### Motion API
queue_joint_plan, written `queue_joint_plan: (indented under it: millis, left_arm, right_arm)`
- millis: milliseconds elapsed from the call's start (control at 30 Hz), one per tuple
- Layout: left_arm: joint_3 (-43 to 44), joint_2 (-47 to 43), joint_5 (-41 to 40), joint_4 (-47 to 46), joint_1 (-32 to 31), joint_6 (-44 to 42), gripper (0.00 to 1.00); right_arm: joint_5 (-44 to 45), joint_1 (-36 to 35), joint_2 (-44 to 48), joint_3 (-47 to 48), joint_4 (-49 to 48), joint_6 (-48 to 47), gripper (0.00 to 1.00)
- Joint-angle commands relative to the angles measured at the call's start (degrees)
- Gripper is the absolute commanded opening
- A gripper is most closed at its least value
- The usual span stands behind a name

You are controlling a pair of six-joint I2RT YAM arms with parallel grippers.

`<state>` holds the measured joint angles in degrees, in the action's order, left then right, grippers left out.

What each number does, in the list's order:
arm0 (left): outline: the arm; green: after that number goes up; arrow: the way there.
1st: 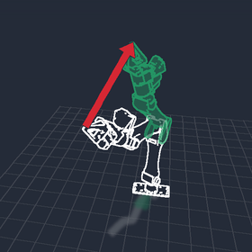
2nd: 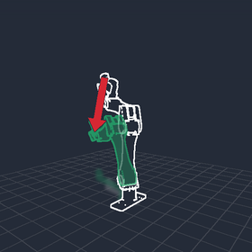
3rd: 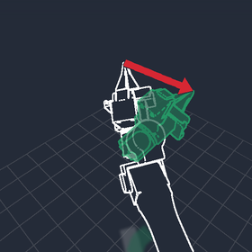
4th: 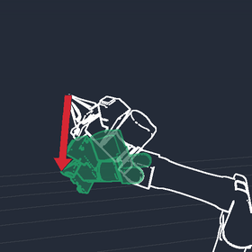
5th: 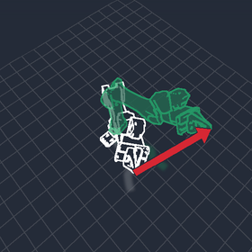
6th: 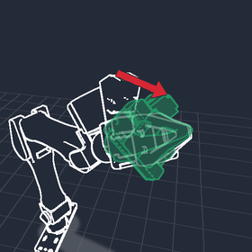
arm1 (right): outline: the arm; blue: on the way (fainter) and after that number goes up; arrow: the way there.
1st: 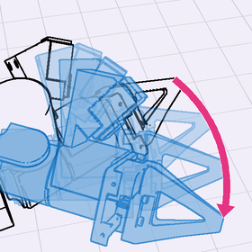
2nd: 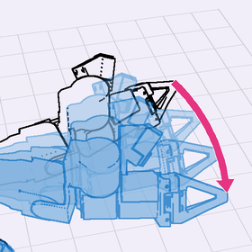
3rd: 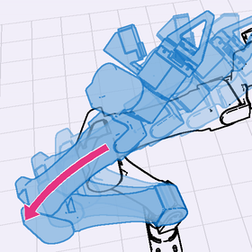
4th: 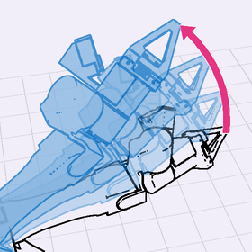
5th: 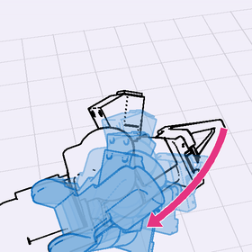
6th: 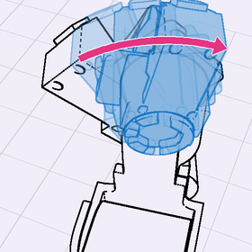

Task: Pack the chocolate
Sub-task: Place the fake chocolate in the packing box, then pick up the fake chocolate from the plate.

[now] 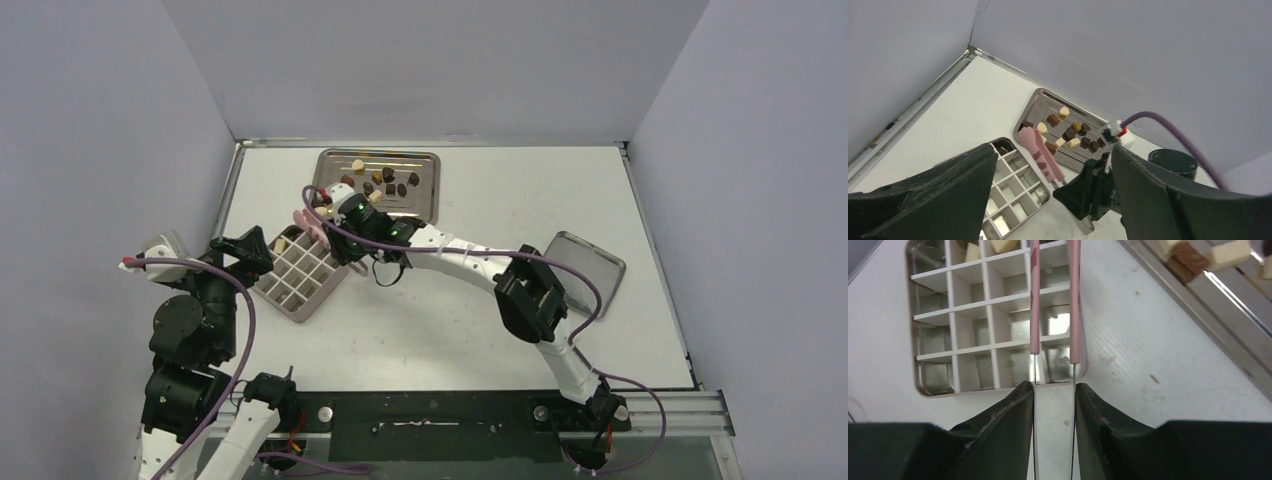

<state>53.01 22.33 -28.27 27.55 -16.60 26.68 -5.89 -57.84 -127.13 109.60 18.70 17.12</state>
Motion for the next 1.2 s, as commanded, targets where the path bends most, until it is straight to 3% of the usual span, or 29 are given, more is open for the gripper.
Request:
queue_joint_plan:
  millis: [0,167,533,1167]
  left_arm:
    - [-1.57,-0.16,-0.58,-2.4,-0.53,-1.44,0.82]
    - [-5.9,-0.53,-0.14,-4.89,-0.64,-1.79,0.82]
    - [-9.17,-1.01,-0.11,-5.72,-1.06,-4.8,0.82]
    - [-10.3,-1.73,-0.21,-5.92,-1.42,-5.5,0.82]
  right_arm:
    - [2.66,3.82,9.28,-4.24,-1.8,-1.61,0.33]
    - [5.56,8.28,12.4,-8.27,0.27,-3.69,0.33]
    - [4.76,16.41,9.45,-6.08,5.29,-8.31,0.34]
    - [1.47,17.94,0.35,2.28,9.77,-12.88,0.38]
